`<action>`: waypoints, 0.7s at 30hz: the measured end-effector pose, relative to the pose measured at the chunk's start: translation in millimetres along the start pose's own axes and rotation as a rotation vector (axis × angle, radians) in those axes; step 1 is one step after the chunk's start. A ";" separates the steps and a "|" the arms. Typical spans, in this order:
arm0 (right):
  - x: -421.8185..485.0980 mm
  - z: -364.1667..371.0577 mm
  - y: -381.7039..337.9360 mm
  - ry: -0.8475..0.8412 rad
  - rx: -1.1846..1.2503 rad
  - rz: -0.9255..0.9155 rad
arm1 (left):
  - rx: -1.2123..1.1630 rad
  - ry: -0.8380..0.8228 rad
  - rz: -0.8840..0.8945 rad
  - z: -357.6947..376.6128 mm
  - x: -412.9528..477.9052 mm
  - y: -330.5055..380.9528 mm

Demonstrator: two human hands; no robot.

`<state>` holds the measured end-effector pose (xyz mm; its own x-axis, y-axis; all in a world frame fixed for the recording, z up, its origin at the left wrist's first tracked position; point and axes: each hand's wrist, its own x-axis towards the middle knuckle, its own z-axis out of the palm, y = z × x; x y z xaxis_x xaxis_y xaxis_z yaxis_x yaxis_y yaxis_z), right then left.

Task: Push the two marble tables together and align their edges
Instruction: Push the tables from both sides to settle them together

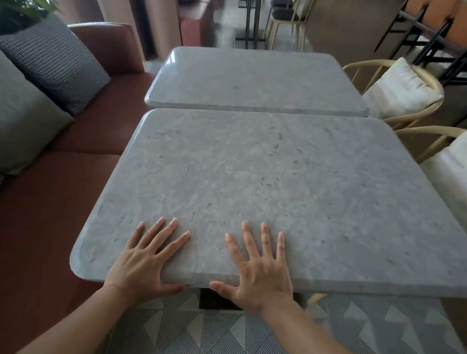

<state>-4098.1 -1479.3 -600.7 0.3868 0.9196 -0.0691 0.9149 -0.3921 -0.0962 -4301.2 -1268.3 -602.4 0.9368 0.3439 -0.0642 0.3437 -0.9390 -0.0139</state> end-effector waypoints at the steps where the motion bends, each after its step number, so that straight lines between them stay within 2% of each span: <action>1: -0.8 -4.0 2.8 -0.033 0.030 -0.001 | -0.019 -0.034 -0.012 -4.9 0.6 1.6; 3: -1.6 -7.8 6.5 -0.091 0.116 -0.001 | -0.145 -0.109 -0.073 -16.0 -0.3 3.4; 5: -4.3 -26.4 20.7 -0.155 0.293 0.012 | -0.405 -0.150 -0.206 -39.9 3.9 17.1; 8: -14.5 -74.6 52.8 -0.045 0.577 0.062 | -0.690 -0.005 -0.317 -93.9 17.9 54.5; 12: -47.8 -161.9 99.9 0.167 0.737 0.092 | -0.855 0.263 -0.256 -186.9 43.5 120.7; 15: -81.8 -241.0 135.5 0.290 0.840 0.119 | -0.913 0.312 -0.194 -260.4 63.9 170.5; 21: -165.1 -387.1 227.7 0.643 1.038 0.201 | -0.965 0.408 0.024 -375.0 106.3 262.5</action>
<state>-3909.0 -1710.2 -226.8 0.7645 0.5717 0.2978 0.4212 -0.0933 -0.9021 -4087.0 -1474.8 -238.7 0.8332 0.4706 0.2904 0.0625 -0.6018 0.7962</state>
